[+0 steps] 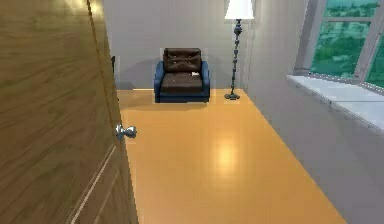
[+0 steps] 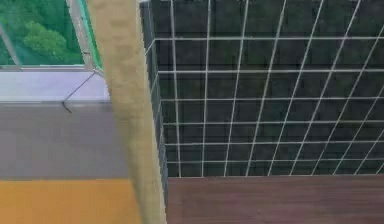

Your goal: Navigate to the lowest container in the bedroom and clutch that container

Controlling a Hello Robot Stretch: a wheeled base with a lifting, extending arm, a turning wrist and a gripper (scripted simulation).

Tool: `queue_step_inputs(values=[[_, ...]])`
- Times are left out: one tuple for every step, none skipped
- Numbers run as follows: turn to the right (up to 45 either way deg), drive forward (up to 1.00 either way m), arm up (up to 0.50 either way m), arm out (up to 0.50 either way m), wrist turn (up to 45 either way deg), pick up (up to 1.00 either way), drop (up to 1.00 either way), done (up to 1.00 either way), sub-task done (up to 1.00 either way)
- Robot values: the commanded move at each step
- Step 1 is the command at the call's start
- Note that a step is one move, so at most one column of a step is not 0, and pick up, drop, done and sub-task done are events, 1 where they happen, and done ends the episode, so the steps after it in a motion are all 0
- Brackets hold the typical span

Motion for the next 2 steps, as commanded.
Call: queue_step_inputs(values=[[0.0, 1.0, 0.0, 0.0, 0.0, 0.0, 0.0, 0.0, 0.0], [0.0, 0.2, 0.0, 0.0, 0.0, 0.0, 0.0, 0.0, 0.0]])
